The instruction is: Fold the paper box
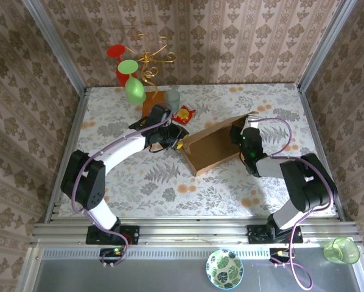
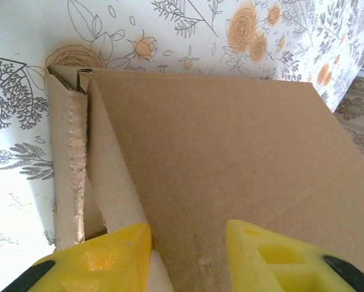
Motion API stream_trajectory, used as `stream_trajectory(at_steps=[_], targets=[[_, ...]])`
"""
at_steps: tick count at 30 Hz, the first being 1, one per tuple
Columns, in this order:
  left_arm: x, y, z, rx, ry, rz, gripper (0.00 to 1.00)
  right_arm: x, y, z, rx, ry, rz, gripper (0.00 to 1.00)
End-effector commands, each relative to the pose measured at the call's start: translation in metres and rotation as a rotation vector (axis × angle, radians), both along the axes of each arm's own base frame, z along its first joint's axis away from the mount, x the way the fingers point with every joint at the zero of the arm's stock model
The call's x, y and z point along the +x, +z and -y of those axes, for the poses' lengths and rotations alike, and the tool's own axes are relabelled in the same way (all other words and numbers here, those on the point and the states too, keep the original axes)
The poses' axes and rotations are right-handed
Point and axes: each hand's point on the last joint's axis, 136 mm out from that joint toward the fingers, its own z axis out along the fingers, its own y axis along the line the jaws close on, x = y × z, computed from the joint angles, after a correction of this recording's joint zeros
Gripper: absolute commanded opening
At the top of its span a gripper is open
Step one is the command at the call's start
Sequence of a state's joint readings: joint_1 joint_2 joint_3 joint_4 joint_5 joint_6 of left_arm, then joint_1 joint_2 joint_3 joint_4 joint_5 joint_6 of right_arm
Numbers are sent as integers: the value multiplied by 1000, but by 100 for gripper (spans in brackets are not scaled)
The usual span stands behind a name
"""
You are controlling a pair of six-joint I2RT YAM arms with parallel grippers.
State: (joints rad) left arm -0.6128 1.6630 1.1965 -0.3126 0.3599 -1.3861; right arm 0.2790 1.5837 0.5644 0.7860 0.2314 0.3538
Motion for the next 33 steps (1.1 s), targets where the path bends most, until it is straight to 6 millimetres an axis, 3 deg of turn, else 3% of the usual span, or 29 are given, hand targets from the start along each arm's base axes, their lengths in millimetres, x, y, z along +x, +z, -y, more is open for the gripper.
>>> stream_trajectory(at_steps=[1,4,7,8,17,24,29,33], targets=[[-9,-2,-2,27,-20,24,37,-10,5,-4,74,13,-23,35],[-9,-3,-3,43,-21,32,37,-21,0,7,114,-61,-99,47],[-10,-5,-2,54,-28,34,37,-34,-7,17,157,-131,-189,53],[-10,-6,-1,57,-30,34,37,-38,1,19,184,-147,-189,54],[-12,-10,2,70,-38,34,36,-72,25,24,342,-204,-257,57],[-11,-11,2,81,-38,36,35,-94,80,34,422,-256,-217,53],[-11,-13,1,86,-41,37,35,-98,121,35,463,-265,-213,53],[-11,-12,2,91,-47,41,35,-95,134,29,524,-266,-242,57]])
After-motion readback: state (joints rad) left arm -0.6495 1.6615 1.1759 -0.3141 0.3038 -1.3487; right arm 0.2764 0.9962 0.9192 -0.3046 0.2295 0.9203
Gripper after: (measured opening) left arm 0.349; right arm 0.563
